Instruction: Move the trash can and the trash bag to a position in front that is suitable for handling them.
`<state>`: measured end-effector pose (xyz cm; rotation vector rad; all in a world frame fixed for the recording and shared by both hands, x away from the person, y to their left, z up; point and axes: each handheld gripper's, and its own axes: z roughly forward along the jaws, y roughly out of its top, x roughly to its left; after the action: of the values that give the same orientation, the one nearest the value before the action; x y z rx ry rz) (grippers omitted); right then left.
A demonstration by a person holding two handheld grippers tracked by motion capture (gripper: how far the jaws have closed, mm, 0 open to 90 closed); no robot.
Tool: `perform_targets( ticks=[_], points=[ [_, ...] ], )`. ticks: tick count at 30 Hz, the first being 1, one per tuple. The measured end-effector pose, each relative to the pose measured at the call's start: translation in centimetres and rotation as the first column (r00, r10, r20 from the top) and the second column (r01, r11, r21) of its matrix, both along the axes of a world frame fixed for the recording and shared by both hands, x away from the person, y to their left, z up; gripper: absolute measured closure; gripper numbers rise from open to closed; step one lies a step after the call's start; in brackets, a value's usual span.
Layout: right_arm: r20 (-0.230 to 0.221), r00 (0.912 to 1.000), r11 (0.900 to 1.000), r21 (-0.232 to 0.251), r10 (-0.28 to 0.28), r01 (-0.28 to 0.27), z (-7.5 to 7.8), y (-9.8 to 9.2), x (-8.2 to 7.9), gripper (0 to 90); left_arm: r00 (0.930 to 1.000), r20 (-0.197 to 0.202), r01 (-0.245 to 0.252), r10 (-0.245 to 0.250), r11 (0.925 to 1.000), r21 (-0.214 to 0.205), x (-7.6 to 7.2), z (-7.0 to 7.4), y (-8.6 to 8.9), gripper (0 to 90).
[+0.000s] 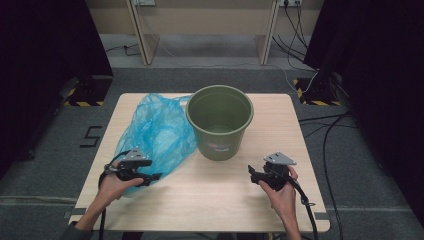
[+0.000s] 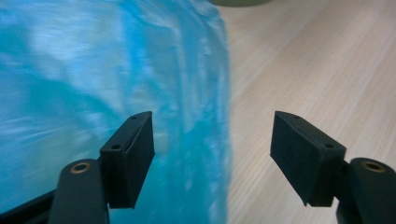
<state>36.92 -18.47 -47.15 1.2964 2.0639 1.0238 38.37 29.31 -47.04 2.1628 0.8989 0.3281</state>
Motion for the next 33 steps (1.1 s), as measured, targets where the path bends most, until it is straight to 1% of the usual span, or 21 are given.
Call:
perform_targets(
  ticks=[1,3,4,6,7,8,9,10,12,14,18,19,20,21,22,23,24,26,30,32,33],
  points=[
    [-0.002,1.0000,1.0000,-0.001,0.000,0.000,0.0,0.0,0.0,22.3,1.0000,0.000,0.000,0.000,1.0000,0.000,0.0,0.0,0.0,27.9],
    [-0.004,1.0000,1.0000,-0.002,-0.001,0.001,-0.1,0.0,0.0,22.3,0.9985,0.026,-0.049,0.049,0.9988,0.001,-0.4,0.8,2.4,27.0],
    [-0.004,1.0000,1.0000,-0.002,-0.001,0.001,-0.1,0.0,0.0,22.3,0.9985,0.026,-0.049,0.049,0.9988,0.001,-0.4,0.8,2.4,25.8],
    [-0.005,1.0000,1.0000,-0.002,-0.002,0.002,-0.1,0.1,0.0,22.3,0.9964,0.034,-0.079,0.078,0.9965,0.028,-0.8,0.8,3.8,24.7],
    [-0.006,1.0000,1.0000,-0.001,-0.003,0.003,-0.1,0.1,0.0,22.3,0.9966,0.026,-0.080,0.079,0.9959,0.042,-0.9,0.5,4.3,24.7],
    [-0.006,1.0000,1.0000,-0.001,-0.003,0.003,-0.1,0.1,-0.1,22.3,0.9984,-0.015,-0.054,0.055,0.9964,0.066,-1.1,-0.4,4.8,29.5],
    [-0.006,1.0000,1.0000,-0.001,-0.003,0.003,-0.1,0.1,-0.1,22.3,0.9984,-0.015,-0.054,0.055,0.9964,0.066,-1.1,-0.4,4.8,39.9],
    [-0.009,1.0000,1.0000,-0.004,-0.003,0.003,-0.2,0.1,-0.1,22.3,0.9988,-0.049,-0.004,0.009,0.9958,0.092,-1.4,-1.6,4.5,46.6],
    [-0.016,0.9999,1.0000,-0.001,-0.005,0.005,-0.4,0.1,-0.1,22.3,0.9982,-0.058,0.016,-0.010,0.9954,0.095,-1.4,-2.1,4.1,57.4],
    [-0.017,0.9998,1.0000,-0.004,-0.006,0.006,-0.5,0.1,-0.1,22.3,0.9971,-0.071,0.034,-0.027,0.9952,0.092,-1.0,-3.2,2.7,62.7],
    [-0.015,0.9999,1.0000,-0.003,-0.008,0.008,-0.4,0.0,-0.1,22.3,0.9980,-0.053,0.037,-0.034,0.9977,0.057,-0.4,-3.4,0.2,64.8],
    [-0.016,0.9998,1.0000,-0.003,-0.008,0.008,-0.4,0.0,-0.1,22.3,0.9980,-0.053,0.037,-0.034,0.9977,0.057,-0.4,-3.4,0.2,64.7],
    [-0.016,0.9998,1.0000,-0.004,-0.009,0.009,-0.4,0.0,-0.1,22.3,0.9991,-0.034,0.029,-0.027,0.9983,0.051,0.1,-3.4,-0.9,63.7],
    [-0.014,0.9999,1.0000,-0.008,-0.004,0.004,-0.5,-0.1,-0.1,22.3,0.9991,-0.034,0.029,-0.027,0.9983,0.051,0.1,-3.4,-0.9,61.4],
    [-0.015,0.9999,1.0000,-0.007,-0.004,0.004,-0.5,-0.1,-0.1,22.3,1.0000,-0.005,-0.004,0.005,0.9995,0.033,1.1,-3.4,-1.6,59.6],
    [-0.015,0.9999,1.0000,-0.007,-0.004,0.004,-0.5,-0.1,-0.1,22.3,1.0000,-0.005,-0.004,0.005,0.9995,0.033,1.1,-3.4,-1.6,58.4],
    [-0.017,0.9998,1.0000,-0.003,-0.005,0.005,-0.5,0.0,0.0,22.3,0.9996,-0.001,-0.027,0.027,0.9996,0.012,2.0,-3.4,-2.1,55.6],
    [-0.015,0.9999,1.0000,-0.002,-0.004,0.004,-0.4,-0.1,-0.1,22.3,0.9989,0.013,-0.045,0.045,0.9990,0.002,2.3,-3.0,-2.3,46.4],
    [-0.008,0.9998,0.9999,0.003,-0.016,0.016,-0.3,-0.4,-0.2,22.3,0.9951,0.062,-0.076,0.077,0.9967,-0.029,1.3,-1.8,-1.4,31.4],
    [-0.010,0.9998,0.9999,0.003,-0.017,0.017,-0.3,-0.5,-0.2,22.3,0.9942,0.065,-0.083,0.086,0.9958,-0.037,0.9,-1.7,-1.0,26.2],
    [-0.016,0.9996,0.9997,0.003,-0.024,0.024,-0.5,-0.7,-0.3,22.1,0.9928,0.074,-0.091,0.094,0.9945,-0.052,0.0,-1.6,-0.2,22.6]
  ],
)
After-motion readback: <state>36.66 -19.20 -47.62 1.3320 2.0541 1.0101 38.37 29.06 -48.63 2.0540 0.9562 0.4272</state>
